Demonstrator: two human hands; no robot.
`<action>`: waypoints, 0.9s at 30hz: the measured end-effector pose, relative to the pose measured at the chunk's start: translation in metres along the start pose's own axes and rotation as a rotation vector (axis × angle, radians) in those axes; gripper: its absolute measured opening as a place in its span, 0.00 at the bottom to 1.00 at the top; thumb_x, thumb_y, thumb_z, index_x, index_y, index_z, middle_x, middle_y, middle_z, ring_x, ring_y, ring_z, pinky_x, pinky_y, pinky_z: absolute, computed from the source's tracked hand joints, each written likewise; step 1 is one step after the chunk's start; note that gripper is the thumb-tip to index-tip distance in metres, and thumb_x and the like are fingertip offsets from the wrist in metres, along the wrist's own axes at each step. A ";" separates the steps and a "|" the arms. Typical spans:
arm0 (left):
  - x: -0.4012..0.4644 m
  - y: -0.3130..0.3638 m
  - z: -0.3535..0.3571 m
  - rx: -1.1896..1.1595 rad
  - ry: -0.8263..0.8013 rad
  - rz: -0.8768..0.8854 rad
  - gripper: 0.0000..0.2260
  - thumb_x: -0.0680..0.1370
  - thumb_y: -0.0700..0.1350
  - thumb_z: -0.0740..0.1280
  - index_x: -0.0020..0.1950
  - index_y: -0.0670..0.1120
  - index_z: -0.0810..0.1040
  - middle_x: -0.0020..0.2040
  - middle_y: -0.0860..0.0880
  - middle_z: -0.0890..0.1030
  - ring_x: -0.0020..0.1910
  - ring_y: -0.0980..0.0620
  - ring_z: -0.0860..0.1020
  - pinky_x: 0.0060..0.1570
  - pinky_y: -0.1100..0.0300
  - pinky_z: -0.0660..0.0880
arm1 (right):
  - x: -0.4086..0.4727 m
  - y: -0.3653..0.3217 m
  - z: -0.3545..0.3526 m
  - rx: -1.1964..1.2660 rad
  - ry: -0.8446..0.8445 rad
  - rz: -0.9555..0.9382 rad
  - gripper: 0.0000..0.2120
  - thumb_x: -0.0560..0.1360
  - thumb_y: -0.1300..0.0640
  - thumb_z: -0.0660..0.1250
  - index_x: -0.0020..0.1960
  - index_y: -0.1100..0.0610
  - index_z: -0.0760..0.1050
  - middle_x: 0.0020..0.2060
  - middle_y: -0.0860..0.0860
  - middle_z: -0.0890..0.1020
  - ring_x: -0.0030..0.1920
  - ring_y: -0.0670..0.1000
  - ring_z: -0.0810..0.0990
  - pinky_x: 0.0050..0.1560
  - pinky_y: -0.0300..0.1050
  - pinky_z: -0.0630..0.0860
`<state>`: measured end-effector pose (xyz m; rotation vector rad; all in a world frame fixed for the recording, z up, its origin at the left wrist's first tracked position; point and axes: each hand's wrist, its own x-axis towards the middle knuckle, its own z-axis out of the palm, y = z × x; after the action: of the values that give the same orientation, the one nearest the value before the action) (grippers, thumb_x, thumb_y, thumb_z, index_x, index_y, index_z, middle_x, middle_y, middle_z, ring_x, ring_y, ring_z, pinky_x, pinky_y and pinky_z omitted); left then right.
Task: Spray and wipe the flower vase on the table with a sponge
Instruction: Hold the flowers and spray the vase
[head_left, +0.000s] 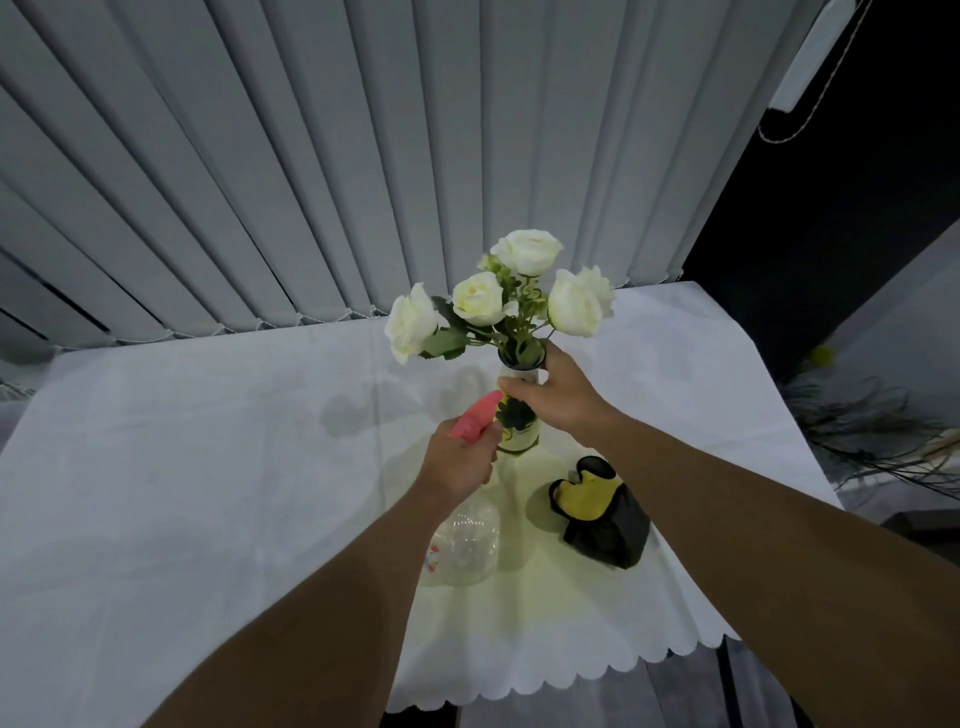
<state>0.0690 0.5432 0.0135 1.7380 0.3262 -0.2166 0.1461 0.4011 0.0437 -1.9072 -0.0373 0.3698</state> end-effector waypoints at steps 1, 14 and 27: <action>0.000 -0.001 0.000 0.002 0.000 -0.001 0.17 0.82 0.43 0.63 0.65 0.62 0.76 0.34 0.48 0.74 0.30 0.52 0.71 0.32 0.59 0.74 | 0.001 0.001 0.001 0.002 0.022 -0.017 0.23 0.71 0.53 0.75 0.64 0.51 0.74 0.59 0.48 0.80 0.62 0.52 0.77 0.66 0.55 0.74; 0.003 -0.007 -0.004 0.026 0.000 0.004 0.10 0.80 0.47 0.64 0.50 0.63 0.81 0.37 0.49 0.81 0.31 0.49 0.77 0.41 0.46 0.80 | -0.001 0.003 0.008 -0.034 -0.020 -0.025 0.29 0.72 0.46 0.72 0.70 0.50 0.70 0.66 0.47 0.75 0.66 0.49 0.72 0.70 0.52 0.70; 0.002 -0.009 -0.006 -0.029 0.013 -0.037 0.07 0.80 0.47 0.65 0.52 0.53 0.83 0.37 0.46 0.79 0.30 0.50 0.74 0.35 0.54 0.75 | -0.004 0.000 0.006 -0.138 -0.078 0.047 0.36 0.69 0.39 0.71 0.74 0.44 0.62 0.68 0.48 0.72 0.69 0.51 0.71 0.67 0.46 0.71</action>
<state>0.0678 0.5508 0.0055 1.7062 0.3694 -0.2266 0.1404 0.4059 0.0426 -2.0320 -0.0719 0.4844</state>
